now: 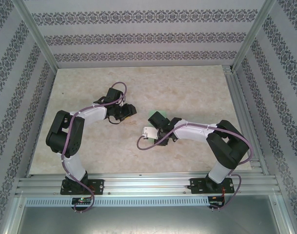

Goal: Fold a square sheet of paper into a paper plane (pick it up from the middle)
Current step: Fold the triangle a second time at the center of the table.

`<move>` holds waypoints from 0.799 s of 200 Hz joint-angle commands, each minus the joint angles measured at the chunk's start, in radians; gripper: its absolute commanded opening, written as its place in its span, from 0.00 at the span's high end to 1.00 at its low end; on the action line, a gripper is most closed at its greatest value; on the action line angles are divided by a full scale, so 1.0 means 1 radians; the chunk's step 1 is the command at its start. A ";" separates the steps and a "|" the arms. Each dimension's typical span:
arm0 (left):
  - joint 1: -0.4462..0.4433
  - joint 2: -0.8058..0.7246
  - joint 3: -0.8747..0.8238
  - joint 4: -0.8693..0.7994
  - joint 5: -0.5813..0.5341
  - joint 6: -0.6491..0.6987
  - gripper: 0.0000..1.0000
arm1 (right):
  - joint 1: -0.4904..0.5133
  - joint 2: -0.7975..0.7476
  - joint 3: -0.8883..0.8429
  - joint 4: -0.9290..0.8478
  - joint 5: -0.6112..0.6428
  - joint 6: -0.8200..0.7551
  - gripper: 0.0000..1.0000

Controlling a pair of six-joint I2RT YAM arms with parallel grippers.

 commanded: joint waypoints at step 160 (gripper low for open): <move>0.002 -0.004 0.010 0.045 0.071 -0.014 0.53 | -0.017 -0.064 -0.030 0.089 0.031 0.159 0.85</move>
